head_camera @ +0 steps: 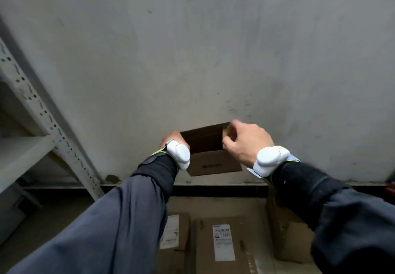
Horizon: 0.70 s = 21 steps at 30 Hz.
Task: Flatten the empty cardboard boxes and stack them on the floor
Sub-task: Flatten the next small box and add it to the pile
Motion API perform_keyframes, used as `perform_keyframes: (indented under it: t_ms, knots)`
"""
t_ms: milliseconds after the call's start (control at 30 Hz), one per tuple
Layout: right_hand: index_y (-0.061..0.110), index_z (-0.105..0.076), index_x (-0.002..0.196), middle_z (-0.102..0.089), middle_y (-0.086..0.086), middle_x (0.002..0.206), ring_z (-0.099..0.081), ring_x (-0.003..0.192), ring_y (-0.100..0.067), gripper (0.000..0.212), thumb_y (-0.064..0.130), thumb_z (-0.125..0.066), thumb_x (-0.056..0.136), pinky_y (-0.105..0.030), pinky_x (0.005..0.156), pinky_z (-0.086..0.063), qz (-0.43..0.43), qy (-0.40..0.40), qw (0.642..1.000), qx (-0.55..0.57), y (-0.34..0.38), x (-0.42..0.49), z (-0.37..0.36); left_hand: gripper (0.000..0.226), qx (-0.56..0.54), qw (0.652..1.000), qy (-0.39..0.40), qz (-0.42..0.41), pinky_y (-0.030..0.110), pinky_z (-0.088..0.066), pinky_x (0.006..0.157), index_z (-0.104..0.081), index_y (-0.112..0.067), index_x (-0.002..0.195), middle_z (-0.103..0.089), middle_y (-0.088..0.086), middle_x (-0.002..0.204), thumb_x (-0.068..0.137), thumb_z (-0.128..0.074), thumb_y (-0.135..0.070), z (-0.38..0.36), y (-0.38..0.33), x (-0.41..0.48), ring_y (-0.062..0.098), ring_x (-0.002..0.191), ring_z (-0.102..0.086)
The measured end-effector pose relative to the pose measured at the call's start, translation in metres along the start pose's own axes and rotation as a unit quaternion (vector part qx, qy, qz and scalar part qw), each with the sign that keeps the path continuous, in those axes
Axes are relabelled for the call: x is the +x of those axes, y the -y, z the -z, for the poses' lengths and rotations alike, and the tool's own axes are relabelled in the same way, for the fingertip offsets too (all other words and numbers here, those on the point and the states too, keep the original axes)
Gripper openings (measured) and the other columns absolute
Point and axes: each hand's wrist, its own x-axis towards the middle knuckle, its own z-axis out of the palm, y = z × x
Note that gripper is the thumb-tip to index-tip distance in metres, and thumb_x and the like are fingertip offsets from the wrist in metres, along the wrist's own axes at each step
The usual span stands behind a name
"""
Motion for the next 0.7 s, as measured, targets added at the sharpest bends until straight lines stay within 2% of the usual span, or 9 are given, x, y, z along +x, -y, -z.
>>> perform_keyframes:
  t_ms: [67, 133, 233, 333, 400, 500, 567, 633, 700]
  knots:
    - [0.017, -0.055, 0.117, -0.063, -0.008, 0.113, -0.063, 0.101, -0.033, 0.064, 0.070, -0.051, 0.081, -0.034, 0.075, -0.046, -0.087, 0.029, 0.995, -0.034, -0.001, 0.004, -0.001, 0.013, 0.082, 0.996, 0.000, -0.034, 0.028, -0.043, 0.067, -0.057, -0.013, 0.077, -0.065, 0.009, 0.092, 0.089, -0.060, -0.007, 0.014, -0.004, -0.005, 0.025, 0.085, -0.062]
    - [0.007, -0.052, 0.125, -0.062, -0.013, 0.120, -0.062, 0.106, -0.034, 0.085, 0.078, -0.053, 0.077, -0.032, 0.076, -0.046, -0.135, 0.138, 0.981, -0.019, 0.003, 0.006, -0.009, 0.011, 0.117, 0.991, 0.000, -0.066, 0.029, -0.045, 0.069, -0.062, -0.008, 0.096, -0.068, 0.017, 0.106, 0.085, -0.059, -0.006, 0.018, -0.002, -0.007, 0.035, 0.096, -0.067]
    - [0.008, -0.062, 0.096, -0.071, -0.011, 0.100, -0.069, 0.089, -0.032, 0.050, 0.055, -0.063, 0.078, -0.038, 0.078, -0.057, -0.155, 0.193, 0.966, 0.069, 0.007, 0.014, -0.029, 0.039, 0.115, 0.988, -0.023, -0.096, 0.030, -0.044, 0.073, -0.055, -0.011, 0.125, -0.062, 0.018, 0.120, 0.086, -0.055, -0.007, 0.011, 0.012, 0.000, 0.040, 0.106, -0.063]
    - [0.002, -0.066, 0.079, -0.074, -0.013, 0.074, -0.073, 0.065, -0.033, 0.028, 0.021, -0.053, 0.063, -0.041, 0.070, -0.062, -0.161, 0.210, 0.959, 0.098, -0.002, 0.024, -0.045, 0.039, 0.099, 0.991, -0.009, -0.094, 0.034, -0.056, 0.074, -0.054, -0.010, 0.117, -0.062, 0.018, 0.110, 0.079, -0.053, -0.006, -0.002, 0.027, 0.006, 0.042, 0.094, -0.065]
    - [0.003, -0.063, 0.072, -0.074, -0.016, 0.075, -0.073, 0.063, -0.034, 0.019, 0.011, -0.050, 0.060, -0.036, 0.063, -0.061, -0.160, 0.203, 0.962, 0.088, -0.006, 0.030, -0.050, 0.041, 0.073, 0.996, 0.006, -0.056, 0.044, -0.062, 0.073, -0.054, -0.008, 0.114, -0.064, 0.019, 0.108, 0.073, -0.054, -0.006, -0.007, 0.034, 0.013, 0.042, 0.087, -0.068]
    - [0.002, -0.065, 0.088, -0.072, -0.013, 0.085, -0.072, 0.073, -0.032, 0.019, 0.004, -0.055, 0.073, -0.038, 0.069, -0.062, -0.158, 0.160, 0.972, 0.071, 0.002, 0.033, -0.050, 0.073, 0.104, 0.994, 0.010, -0.020, 0.045, -0.058, 0.088, -0.032, -0.005, 0.145, -0.060, 0.020, 0.124, 0.078, -0.062, -0.005, -0.007, 0.036, 0.018, 0.043, 0.107, -0.065]
    - [0.002, -0.063, 0.097, -0.068, -0.016, 0.095, -0.068, 0.085, -0.036, 0.017, 0.003, -0.053, 0.084, -0.032, 0.069, -0.055, -0.146, 0.144, 0.977, 0.058, 0.009, 0.035, -0.051, 0.091, 0.178, 0.981, -0.013, -0.078, 0.046, -0.052, 0.092, -0.014, -0.016, 0.154, -0.051, 0.016, 0.133, 0.081, -0.068, -0.008, -0.002, 0.035, 0.022, 0.041, 0.117, -0.059]
    - [0.002, -0.063, 0.099, -0.066, -0.018, 0.099, -0.063, 0.084, -0.037, 0.015, 0.004, -0.053, 0.088, -0.030, 0.066, -0.045, -0.130, 0.136, 0.981, 0.045, 0.016, 0.034, -0.054, 0.084, 0.229, 0.957, -0.010, -0.178, 0.048, -0.053, 0.093, -0.024, -0.033, 0.150, -0.052, 0.009, 0.134, 0.083, -0.072, -0.019, 0.002, 0.030, 0.022, 0.037, 0.119, -0.058]
    - [0.002, -0.062, 0.096, -0.065, -0.019, 0.099, -0.056, 0.077, -0.035, 0.012, 0.006, -0.053, 0.089, -0.029, 0.065, -0.041, -0.113, 0.138, 0.983, 0.049, 0.023, 0.033, -0.056, 0.052, 0.242, 0.945, 0.016, -0.220, 0.046, -0.054, 0.093, -0.051, -0.038, 0.135, -0.064, 0.004, 0.126, 0.087, -0.069, -0.030, -0.002, 0.027, 0.025, 0.032, 0.115, -0.062]
